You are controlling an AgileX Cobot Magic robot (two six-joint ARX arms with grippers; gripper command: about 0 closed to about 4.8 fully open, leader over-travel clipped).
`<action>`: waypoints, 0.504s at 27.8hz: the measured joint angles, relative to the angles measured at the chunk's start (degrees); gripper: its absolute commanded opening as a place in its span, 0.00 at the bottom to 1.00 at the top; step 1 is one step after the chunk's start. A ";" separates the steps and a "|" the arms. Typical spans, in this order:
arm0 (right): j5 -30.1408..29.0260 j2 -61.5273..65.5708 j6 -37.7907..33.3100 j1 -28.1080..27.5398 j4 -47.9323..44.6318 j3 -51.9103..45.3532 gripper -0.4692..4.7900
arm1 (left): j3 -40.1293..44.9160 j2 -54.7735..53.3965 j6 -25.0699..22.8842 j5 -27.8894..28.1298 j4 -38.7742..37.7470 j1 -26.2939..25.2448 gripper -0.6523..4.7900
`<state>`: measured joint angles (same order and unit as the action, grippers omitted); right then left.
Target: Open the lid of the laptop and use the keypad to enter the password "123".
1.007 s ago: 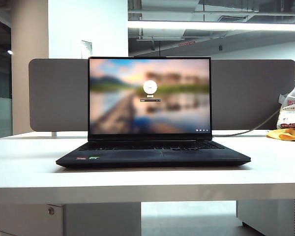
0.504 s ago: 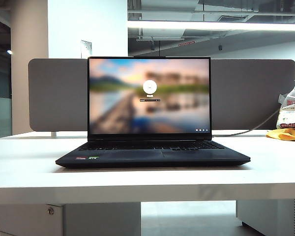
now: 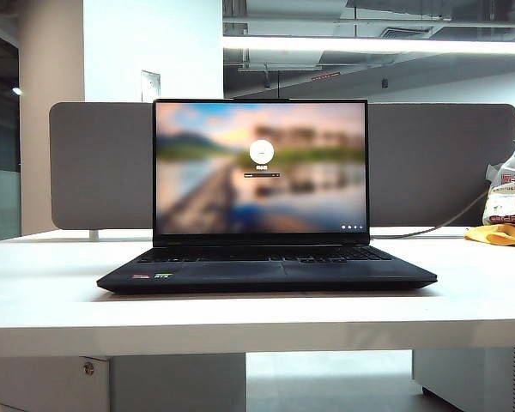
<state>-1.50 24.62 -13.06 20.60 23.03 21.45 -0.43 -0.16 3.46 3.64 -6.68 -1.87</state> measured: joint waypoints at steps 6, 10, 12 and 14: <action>1.38 -3.89 9.40 -6.78 -0.79 -0.79 0.08 | 0.00 0.00 0.00 0.02 0.00 -0.02 0.21; 2.12 -8.04 9.27 -15.12 -9.88 -4.66 0.08 | 0.00 0.00 0.00 0.00 0.00 0.00 0.21; 2.73 -10.51 8.09 -18.64 -13.77 -7.37 0.08 | 0.00 0.00 0.00 0.00 0.00 0.00 0.21; 3.02 -12.50 6.99 -20.74 -17.53 -10.14 0.08 | 0.00 0.00 0.00 0.00 0.00 0.00 0.21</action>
<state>1.52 12.12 -6.07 -0.14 5.50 11.31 -0.43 -0.16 3.46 3.64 -6.68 -1.87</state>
